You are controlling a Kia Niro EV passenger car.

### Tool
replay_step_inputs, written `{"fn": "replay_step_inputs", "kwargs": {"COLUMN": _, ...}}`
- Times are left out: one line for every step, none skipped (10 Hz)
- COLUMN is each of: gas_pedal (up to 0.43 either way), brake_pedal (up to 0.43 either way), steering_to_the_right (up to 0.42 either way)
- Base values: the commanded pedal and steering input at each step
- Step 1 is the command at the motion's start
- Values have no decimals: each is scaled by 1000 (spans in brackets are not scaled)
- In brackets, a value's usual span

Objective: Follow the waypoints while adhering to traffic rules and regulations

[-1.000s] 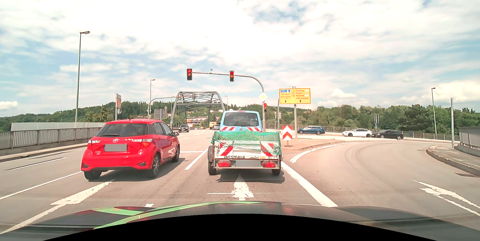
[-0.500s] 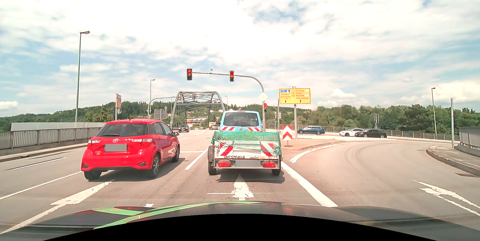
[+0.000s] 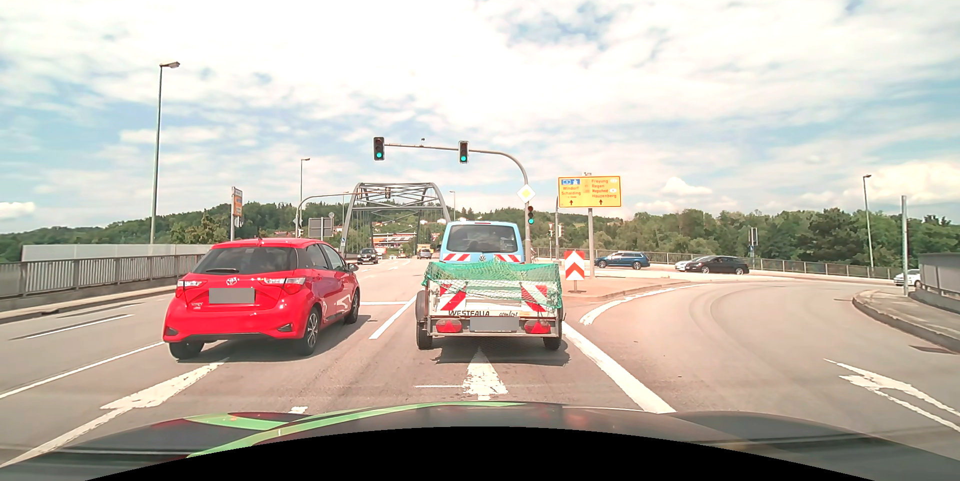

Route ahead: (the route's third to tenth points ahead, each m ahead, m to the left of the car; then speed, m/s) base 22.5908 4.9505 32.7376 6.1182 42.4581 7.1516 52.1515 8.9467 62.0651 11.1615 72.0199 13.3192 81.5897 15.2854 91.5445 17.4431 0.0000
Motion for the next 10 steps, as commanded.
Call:
{"fn": "replay_step_inputs", "kwargs": {"gas_pedal": 0, "brake_pedal": 232, "steering_to_the_right": -7}}
{"fn": "replay_step_inputs", "kwargs": {"gas_pedal": 0, "brake_pedal": 238, "steering_to_the_right": -7}}
{"fn": "replay_step_inputs", "kwargs": {"gas_pedal": 0, "brake_pedal": 238, "steering_to_the_right": -7}}
{"fn": "replay_step_inputs", "kwargs": {"gas_pedal": 0, "brake_pedal": 238, "steering_to_the_right": -7}}
{"fn": "replay_step_inputs", "kwargs": {"gas_pedal": 0, "brake_pedal": 238, "steering_to_the_right": -7}}
{"fn": "replay_step_inputs", "kwargs": {"gas_pedal": 0, "brake_pedal": 238, "steering_to_the_right": -7}}
{"fn": "replay_step_inputs", "kwargs": {"gas_pedal": 0, "brake_pedal": 238, "steering_to_the_right": -7}}
{"fn": "replay_step_inputs", "kwargs": {"gas_pedal": 0, "brake_pedal": 238, "steering_to_the_right": -7}}
{"fn": "replay_step_inputs", "kwargs": {"gas_pedal": 0, "brake_pedal": 238, "steering_to_the_right": -7}}
{"fn": "replay_step_inputs", "kwargs": {"gas_pedal": 0, "brake_pedal": 238, "steering_to_the_right": -7}}
